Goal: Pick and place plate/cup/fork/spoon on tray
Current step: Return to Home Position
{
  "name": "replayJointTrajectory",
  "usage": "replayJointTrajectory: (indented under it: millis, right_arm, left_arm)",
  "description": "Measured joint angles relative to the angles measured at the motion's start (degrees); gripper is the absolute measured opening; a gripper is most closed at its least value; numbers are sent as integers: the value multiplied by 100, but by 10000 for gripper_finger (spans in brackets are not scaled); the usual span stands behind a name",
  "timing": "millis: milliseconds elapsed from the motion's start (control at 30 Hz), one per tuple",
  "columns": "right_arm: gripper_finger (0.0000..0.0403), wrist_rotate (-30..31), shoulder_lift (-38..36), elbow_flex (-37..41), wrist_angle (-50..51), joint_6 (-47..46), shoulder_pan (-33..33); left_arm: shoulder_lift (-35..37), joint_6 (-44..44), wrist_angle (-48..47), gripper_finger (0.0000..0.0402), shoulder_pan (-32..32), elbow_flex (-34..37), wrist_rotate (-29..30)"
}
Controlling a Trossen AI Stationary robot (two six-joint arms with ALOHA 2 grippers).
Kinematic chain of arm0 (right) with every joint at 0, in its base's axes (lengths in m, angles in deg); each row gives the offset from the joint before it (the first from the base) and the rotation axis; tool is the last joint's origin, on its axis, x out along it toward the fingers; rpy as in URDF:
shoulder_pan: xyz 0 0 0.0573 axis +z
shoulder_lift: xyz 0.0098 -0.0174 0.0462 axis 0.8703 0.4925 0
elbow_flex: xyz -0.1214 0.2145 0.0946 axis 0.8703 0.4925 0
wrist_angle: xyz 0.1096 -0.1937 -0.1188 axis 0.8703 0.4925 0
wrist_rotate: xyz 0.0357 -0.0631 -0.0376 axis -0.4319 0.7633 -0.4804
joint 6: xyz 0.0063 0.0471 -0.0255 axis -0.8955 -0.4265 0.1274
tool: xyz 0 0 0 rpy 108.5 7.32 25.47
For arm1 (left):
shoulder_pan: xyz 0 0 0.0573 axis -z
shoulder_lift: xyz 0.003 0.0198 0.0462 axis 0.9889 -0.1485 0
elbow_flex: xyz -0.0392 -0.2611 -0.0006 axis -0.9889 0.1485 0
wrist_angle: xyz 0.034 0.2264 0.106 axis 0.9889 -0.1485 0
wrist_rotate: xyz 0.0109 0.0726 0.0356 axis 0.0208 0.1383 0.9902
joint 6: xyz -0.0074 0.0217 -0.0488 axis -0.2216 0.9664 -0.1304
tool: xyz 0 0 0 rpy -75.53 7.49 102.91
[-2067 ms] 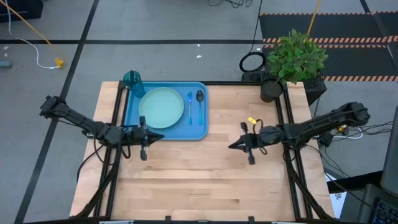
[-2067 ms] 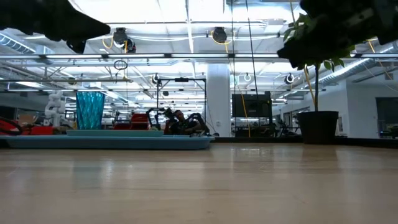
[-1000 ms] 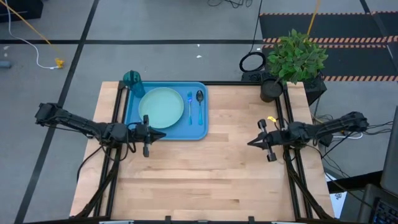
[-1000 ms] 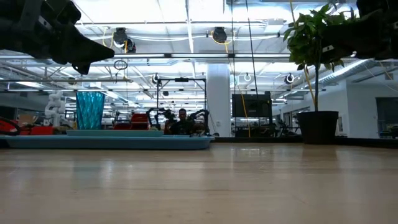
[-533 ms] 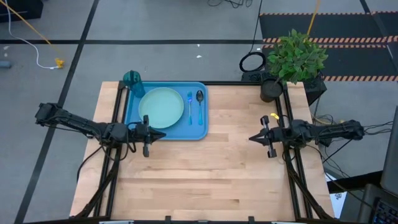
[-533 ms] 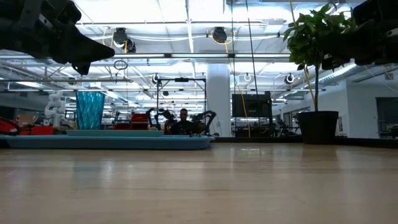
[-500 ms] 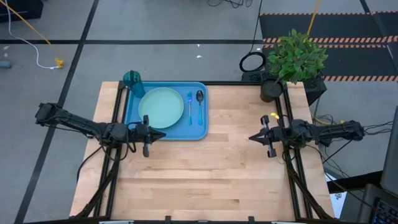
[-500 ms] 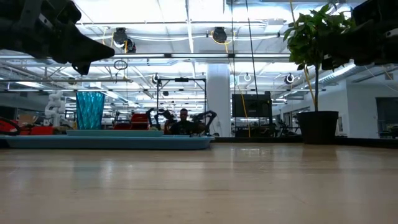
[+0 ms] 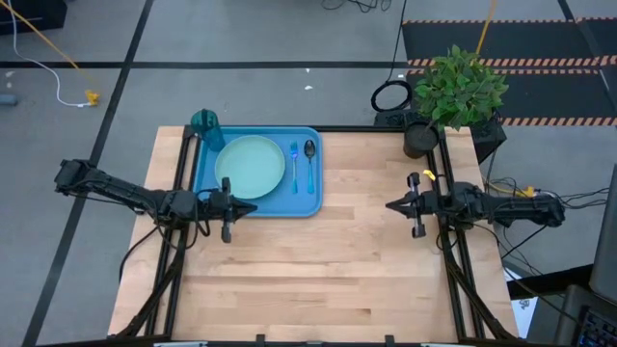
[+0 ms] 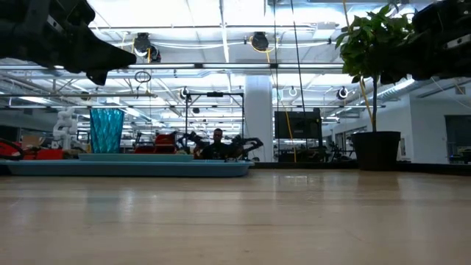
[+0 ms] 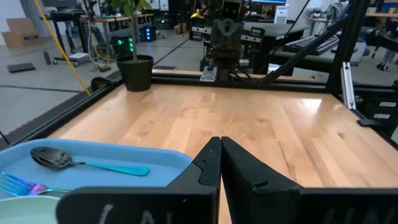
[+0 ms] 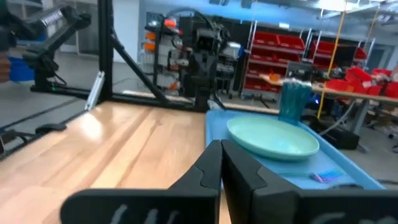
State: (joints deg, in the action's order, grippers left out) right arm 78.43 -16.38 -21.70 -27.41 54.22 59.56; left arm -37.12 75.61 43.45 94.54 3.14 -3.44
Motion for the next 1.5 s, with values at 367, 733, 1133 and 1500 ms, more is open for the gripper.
replayJointTrajectory:
  millis: [367, 733, 1133, 1500]
  right_arm:
    - [0, 15, 1, 0, 271, -155, -174]
    - [0, 18, 1, 0, 572, -135, -172]
    - [0, 21, 25, 0, 635, -320, -172]
    - [0, 14, 25, 0, 590, -306, -172]
  left_arm:
    - [0, 377, 24, 12, -10, 0, 31]
    - [0, 384, 146, 13, -160, -2, 22]
    - [42, 481, 40, 13, -136, 30, -275]
    - [579, 726, 21, 8, -148, 472, -559]
